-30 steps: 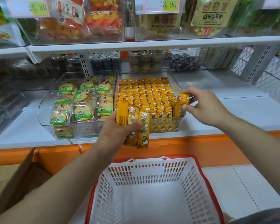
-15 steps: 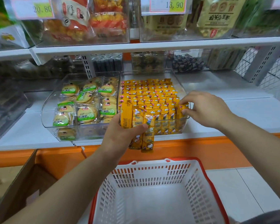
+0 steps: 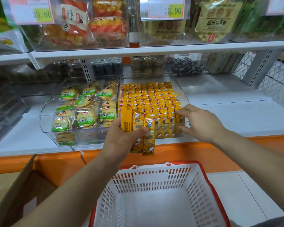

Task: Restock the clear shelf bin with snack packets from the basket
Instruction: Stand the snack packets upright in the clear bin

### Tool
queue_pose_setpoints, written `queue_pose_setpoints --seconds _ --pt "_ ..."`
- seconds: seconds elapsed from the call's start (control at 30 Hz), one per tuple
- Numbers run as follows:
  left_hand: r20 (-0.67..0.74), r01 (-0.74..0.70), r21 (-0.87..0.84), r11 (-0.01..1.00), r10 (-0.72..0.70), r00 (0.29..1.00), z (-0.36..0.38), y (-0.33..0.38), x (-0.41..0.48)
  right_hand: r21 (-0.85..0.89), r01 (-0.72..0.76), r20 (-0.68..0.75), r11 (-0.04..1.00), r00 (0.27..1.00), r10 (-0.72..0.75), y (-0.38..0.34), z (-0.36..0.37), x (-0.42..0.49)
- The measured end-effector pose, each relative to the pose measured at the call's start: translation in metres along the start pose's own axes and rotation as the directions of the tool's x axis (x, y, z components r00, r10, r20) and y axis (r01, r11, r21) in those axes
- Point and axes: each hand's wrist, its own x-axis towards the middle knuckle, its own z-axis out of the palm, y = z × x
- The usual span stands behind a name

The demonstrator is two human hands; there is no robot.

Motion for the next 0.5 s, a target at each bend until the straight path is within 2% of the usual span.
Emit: queue_pose_setpoints --seconds 0.13,0.3,0.5 --pt "-0.001 0.005 0.017 1.0 -0.005 1.0 0.005 -0.001 0.0 0.043 -0.011 -0.057 0.999 0.998 0.014 -0.002 0.003 0.001" --pt "-0.002 -0.004 0.028 1.0 0.004 1.0 0.008 -0.004 0.005 0.057 0.041 0.074 0.998 0.996 -0.046 0.013 -0.008 0.014" --pt "-0.015 0.006 0.021 1.0 -0.006 1.0 0.013 -0.008 0.011 0.212 -0.031 0.048 0.977 0.999 0.021 0.017 -0.007 0.022"
